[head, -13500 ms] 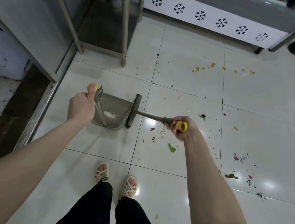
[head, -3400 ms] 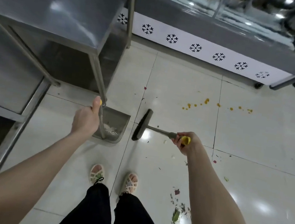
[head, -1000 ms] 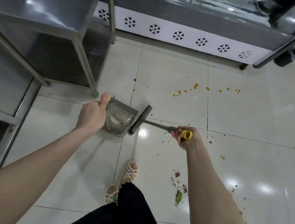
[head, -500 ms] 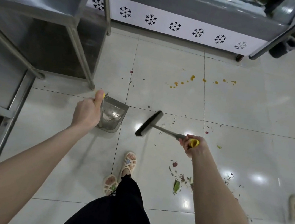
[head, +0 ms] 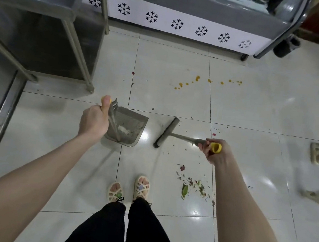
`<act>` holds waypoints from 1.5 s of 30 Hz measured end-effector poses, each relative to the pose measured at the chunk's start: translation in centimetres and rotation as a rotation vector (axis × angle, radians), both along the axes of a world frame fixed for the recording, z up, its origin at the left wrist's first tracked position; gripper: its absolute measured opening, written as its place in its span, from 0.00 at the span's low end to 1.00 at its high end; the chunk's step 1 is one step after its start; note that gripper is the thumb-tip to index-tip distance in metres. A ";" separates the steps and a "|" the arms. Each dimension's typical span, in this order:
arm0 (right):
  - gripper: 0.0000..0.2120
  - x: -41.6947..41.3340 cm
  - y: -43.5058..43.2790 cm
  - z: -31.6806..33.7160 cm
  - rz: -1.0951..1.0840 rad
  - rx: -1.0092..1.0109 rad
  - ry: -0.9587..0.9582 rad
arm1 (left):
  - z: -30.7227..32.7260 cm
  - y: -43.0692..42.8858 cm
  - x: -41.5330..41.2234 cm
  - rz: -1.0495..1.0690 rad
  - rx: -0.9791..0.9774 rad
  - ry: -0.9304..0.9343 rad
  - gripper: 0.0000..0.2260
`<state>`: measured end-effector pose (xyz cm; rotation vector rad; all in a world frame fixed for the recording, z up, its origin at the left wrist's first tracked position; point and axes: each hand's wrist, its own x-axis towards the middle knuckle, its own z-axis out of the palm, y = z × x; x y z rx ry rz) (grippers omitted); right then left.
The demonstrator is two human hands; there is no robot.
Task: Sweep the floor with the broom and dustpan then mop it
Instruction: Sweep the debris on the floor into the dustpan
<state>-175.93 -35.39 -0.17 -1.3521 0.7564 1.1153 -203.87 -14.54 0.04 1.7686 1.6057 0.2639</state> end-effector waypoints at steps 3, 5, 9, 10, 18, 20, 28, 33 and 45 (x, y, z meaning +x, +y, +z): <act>0.03 -0.8 0.5 0.4 0.040 -0.007 0.005 | 0.3 -0.5 -0.7 0.001 0.022 0.002 0.34; 0.03 -1.5 1.1 0.0 0.069 0.008 0.017 | 0.6 -0.8 -1.5 -0.002 0.038 0.015 0.33; 0.02 -2.9 3.3 -1.5 0.150 0.048 0.057 | 1.9 -1.5 -2.7 0.062 0.075 0.035 0.32; 0.02 -3.3 4.0 -1.9 0.170 0.061 0.071 | 2.3 -1.7 -3.1 0.089 0.085 0.036 0.31; 0.04 -5.0 6.2 -4.7 0.261 0.144 0.203 | 3.9 -3.6 -4.3 0.239 0.086 0.089 0.32; 0.04 -5.5 6.7 -5.2 0.305 0.157 0.218 | 3.9 -4.1 -4.2 0.263 0.086 0.094 0.32; 0.03 -3.0 4.1 -6.6 0.342 0.027 0.169 | 1.6 -6.7 -1.7 0.218 0.063 0.113 0.33; 0.09 1.9 -0.4 -7.0 0.315 -0.047 0.107 | 0.5 -8.5 1.9 0.184 0.022 0.125 0.33; 0.04 12.6 -12.7 -3.5 0.173 -0.110 0.090 | 0.7 -14.2 11.7 0.106 -0.018 0.050 0.33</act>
